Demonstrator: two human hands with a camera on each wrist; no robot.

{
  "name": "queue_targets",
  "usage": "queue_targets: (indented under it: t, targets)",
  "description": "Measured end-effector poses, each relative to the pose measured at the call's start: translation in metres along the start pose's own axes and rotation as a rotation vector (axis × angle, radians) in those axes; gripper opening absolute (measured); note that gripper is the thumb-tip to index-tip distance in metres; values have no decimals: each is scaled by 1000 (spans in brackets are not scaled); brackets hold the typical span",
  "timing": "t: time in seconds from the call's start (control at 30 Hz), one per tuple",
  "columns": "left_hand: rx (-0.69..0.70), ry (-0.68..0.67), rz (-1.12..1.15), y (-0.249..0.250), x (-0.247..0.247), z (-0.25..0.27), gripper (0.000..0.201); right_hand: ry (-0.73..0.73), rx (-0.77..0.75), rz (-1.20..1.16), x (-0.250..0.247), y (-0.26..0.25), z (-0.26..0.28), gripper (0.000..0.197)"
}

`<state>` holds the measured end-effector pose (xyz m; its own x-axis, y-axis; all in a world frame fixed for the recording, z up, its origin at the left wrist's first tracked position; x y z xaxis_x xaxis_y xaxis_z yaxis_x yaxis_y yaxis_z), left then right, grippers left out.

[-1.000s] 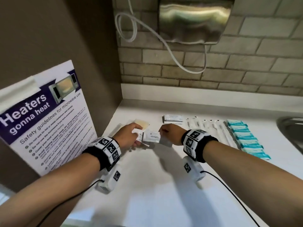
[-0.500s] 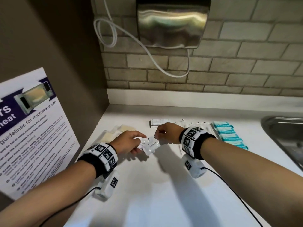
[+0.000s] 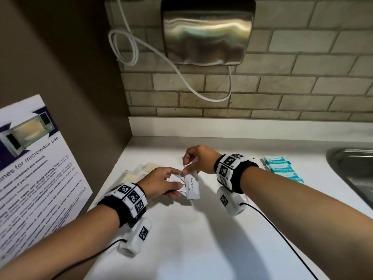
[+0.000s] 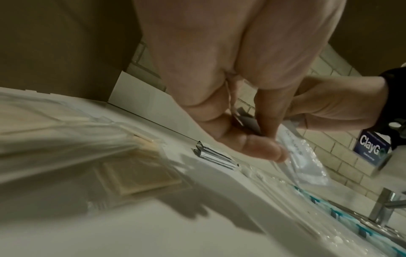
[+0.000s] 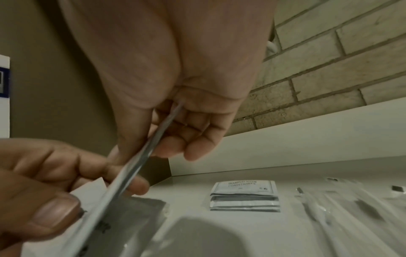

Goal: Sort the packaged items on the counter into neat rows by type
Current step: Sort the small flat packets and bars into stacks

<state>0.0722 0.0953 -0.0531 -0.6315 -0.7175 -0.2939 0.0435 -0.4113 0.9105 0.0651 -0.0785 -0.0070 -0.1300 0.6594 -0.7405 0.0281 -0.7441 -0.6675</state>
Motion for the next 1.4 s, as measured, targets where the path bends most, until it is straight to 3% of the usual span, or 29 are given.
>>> queue_targets:
  t: [0.43,0.7,0.93,1.13,1.4]
  targets:
    - [32,-27,81,18,2,-22,33,46,-87,41,1,-18,-19,29]
    - [-20,15,18,3,-6,-24,28,32,22,-164,-7,-6,-17,5]
    - [34,176,97,0,-14,-28,52,38,3,-222,-20,9,-12,28]
    - [33,170,109,8,-11,-27,31,73,57,-351,-17,12,-7,21]
    - [7,204,104,10,-14,-24,23,93,54,-156,-23,7,-5,47]
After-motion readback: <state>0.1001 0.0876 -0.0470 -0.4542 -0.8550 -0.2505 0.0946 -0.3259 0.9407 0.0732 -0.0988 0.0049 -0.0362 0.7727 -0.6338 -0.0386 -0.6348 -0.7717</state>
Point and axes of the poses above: each hand's wrist, its own z-axis away from the middle knuckle, its own x-axis out of the palm, y = z × x, the point moved 2 cm from there along -z, towards the middle knuckle, and after that the axes turned 3 degrees about -z, right-handed, at the moved point
